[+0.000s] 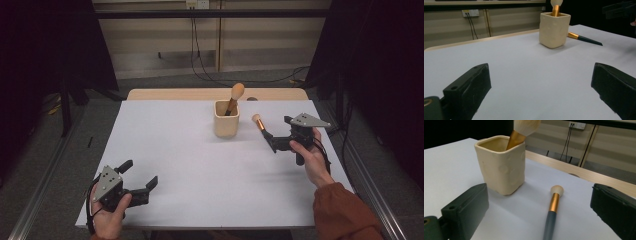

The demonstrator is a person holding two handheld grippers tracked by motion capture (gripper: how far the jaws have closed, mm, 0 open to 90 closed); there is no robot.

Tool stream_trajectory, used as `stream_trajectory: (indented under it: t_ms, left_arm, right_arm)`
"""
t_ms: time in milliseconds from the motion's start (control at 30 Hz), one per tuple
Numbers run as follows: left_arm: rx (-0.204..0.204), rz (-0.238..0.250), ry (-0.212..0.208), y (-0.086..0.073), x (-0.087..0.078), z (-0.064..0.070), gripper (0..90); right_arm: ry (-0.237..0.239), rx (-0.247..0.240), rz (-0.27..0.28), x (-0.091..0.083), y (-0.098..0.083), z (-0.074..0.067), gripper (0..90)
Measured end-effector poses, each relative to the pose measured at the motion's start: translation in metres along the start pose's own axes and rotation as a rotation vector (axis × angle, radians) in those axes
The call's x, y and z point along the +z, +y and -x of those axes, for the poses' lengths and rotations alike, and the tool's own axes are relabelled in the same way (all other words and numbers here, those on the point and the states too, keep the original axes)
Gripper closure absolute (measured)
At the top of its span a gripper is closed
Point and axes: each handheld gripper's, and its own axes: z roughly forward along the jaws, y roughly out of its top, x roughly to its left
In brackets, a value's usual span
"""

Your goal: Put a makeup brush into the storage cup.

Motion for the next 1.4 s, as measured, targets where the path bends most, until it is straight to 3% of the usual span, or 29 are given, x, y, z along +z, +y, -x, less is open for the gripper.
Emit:
stream_trajectory:
  t_ms: [233,733,1100,1267,1400]
  left_arm:
    - [0.007,-0.007,0.0,0.0,0.001,0.001,2.5]
    - [0.003,-0.005,0.005,-0.001,0.0,-0.001,2.3]
    - [0.002,-0.005,0.006,0.0,0.0,-0.001,2.3]
    - [0.007,-0.011,0.0,0.0,0.0,0.0,2.3]
    - [0.007,-0.013,-0.001,-0.001,0.001,-0.001,2.3]
  right_arm:
    - [0.005,0.037,-0.009,0.011,0.011,0.009,0.2]
    - [-0.002,0.024,-0.059,0.04,0.034,0.017,1.5]
    - [-0.026,0.035,-0.198,0.063,0.046,0.027,3.3]
    - [-0.002,0.058,-0.309,0.075,0.047,0.028,3.9]
    - [-0.001,0.058,-0.347,0.081,0.048,0.028,4.9]
